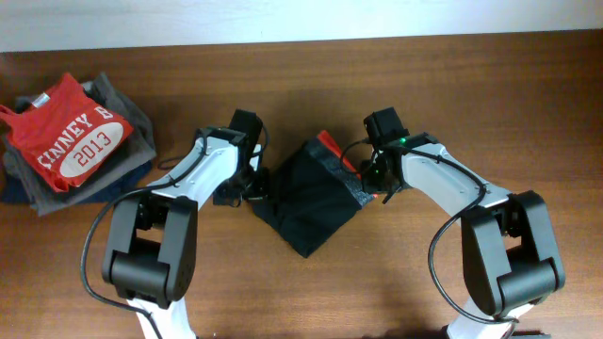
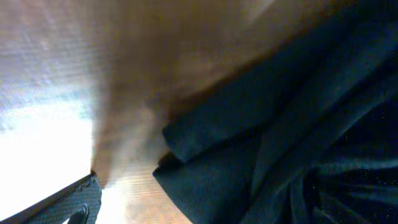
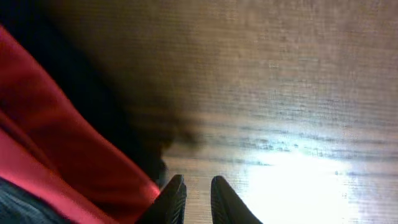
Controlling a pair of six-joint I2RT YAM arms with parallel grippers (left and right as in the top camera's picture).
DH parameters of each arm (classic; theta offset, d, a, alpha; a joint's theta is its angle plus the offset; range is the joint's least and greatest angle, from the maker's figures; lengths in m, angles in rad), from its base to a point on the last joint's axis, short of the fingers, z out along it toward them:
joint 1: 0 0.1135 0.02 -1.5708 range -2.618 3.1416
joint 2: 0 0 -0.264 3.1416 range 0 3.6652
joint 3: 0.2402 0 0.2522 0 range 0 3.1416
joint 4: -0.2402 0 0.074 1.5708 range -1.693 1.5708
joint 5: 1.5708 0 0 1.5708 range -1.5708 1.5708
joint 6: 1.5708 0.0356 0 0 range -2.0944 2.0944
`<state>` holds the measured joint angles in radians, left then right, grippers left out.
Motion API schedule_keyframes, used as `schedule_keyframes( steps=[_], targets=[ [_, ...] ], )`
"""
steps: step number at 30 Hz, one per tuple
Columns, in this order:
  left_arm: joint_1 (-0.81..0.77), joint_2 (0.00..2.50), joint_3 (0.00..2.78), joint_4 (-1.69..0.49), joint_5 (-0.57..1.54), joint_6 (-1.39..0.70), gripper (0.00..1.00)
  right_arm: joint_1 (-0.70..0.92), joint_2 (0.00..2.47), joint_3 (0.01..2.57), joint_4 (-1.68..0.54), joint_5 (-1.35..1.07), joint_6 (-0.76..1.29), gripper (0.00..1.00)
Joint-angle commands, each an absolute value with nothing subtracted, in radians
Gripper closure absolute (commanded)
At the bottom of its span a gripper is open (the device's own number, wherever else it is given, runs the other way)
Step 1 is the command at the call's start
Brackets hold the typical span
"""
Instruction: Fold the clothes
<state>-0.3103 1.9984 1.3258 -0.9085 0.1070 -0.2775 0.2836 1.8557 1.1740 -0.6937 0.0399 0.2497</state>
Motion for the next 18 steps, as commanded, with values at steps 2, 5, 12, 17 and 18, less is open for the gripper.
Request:
schedule_keyframes(
  steps=[2, 5, 12, 17, 18],
  targets=[
    [-0.316, 1.879, 1.295, -0.928, 0.125, -0.287, 0.01, 0.279, 1.766, 1.211, -0.733, 0.065, 0.241, 0.8],
    [-0.316, 1.781, 1.295, -0.918, 0.072, -0.287, 0.01, 0.279, 1.691, 1.231, -0.773, 0.065, 0.241, 0.8],
    [-0.316, 1.704, 1.295, -0.717, 0.099, -0.168, 0.01, 0.279, 1.548, 1.232, -0.848, 0.053, 0.241, 0.8],
    [-0.316, 1.742, 1.295, -0.549, 0.309, -0.025, 0.01, 0.279, 1.547, 1.231, -0.897, 0.053, 0.241, 0.8],
    [-0.316, 1.758, 1.295, -0.526, 0.326, -0.025, 0.01, 0.279, 1.547, 1.231, -0.902, 0.053, 0.242, 0.8]
  ],
)
